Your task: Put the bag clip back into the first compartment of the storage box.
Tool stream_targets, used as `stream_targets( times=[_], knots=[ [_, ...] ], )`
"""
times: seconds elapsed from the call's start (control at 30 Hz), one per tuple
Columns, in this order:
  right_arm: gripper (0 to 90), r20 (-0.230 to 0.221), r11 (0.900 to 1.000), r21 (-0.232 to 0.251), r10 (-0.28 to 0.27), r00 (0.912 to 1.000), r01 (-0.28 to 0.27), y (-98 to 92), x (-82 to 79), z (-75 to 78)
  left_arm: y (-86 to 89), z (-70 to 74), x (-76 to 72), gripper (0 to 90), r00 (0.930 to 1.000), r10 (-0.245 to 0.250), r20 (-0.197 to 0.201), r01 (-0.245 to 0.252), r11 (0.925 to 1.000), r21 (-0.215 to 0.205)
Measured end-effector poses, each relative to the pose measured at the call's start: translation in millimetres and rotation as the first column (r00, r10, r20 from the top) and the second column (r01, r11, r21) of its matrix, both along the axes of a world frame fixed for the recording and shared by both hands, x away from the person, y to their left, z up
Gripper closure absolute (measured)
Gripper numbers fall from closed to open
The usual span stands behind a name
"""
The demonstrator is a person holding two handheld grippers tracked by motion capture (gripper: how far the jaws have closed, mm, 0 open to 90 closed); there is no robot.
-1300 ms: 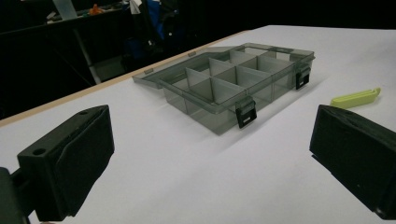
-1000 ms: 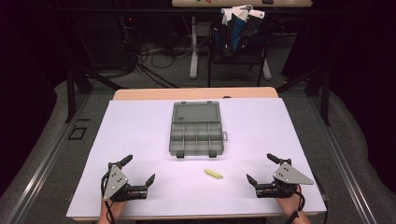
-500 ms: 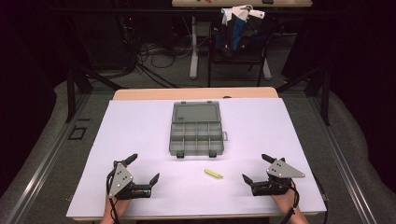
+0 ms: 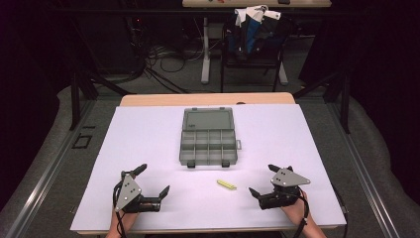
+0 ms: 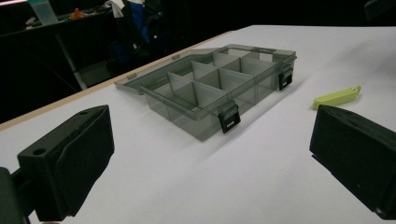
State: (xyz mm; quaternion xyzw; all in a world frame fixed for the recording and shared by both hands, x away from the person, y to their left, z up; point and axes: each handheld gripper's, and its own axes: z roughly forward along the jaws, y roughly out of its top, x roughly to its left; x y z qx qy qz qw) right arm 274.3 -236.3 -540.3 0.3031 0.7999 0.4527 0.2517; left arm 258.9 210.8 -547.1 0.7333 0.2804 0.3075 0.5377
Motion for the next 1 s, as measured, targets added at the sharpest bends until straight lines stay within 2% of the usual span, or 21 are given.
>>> stream_targets(
  times=[0.23,0.43,0.67,0.87,0.93,0.97,1.0],
  knots=[
    [0.0,-0.024,1.000,-0.016,0.019,0.9995,-0.019,8.6,6.9,5.9,0.2,0.4,-0.7,0.0,1.0000,0.002,0.001,-0.002,1.0000,0.004],
    [0.0,-0.020,0.999,-0.012,0.039,0.9990,-0.039,16.4,12.8,13.4,0.6,0.0,0.3,0.0,1.0000,0.000,-0.005,0.000,1.0000,0.003],
    [0.0,-0.049,0.997,-0.031,0.064,0.9967,-0.066,25.3,20.8,20.9,0.3,-0.1,0.1,0.0,0.9999,0.001,-0.012,-0.001,1.0000,0.005],
    [0.0,-0.113,0.993,-0.070,0.091,0.9895,-0.099,36.0,29.7,27.5,-0.4,-0.6,0.8,0.0,0.9998,0.000,-0.019,0.000,1.0000,0.001],
    [0.0,-0.139,0.991,-0.065,0.108,0.9845,-0.118,39.5,33.6,29.2,-0.6,-0.3,0.5,0.0,0.9999,-0.002,-0.015,0.002,1.0000,-0.001],
    [0.0,-0.136,0.991,-0.060,0.113,0.9842,-0.122,41.9,35.4,29.2,-0.4,0.0,0.4,0.0,0.9999,-0.004,-0.015,0.004,1.0000,0.004],
    [0.0,-0.151,0.989,-0.071,0.120,0.9812,-0.132,44.1,37.1,30.4,-0.5,0.1,0.3,0.0,0.9999,-0.005,-0.015,0.005,1.0000,0.005]
  ],
)
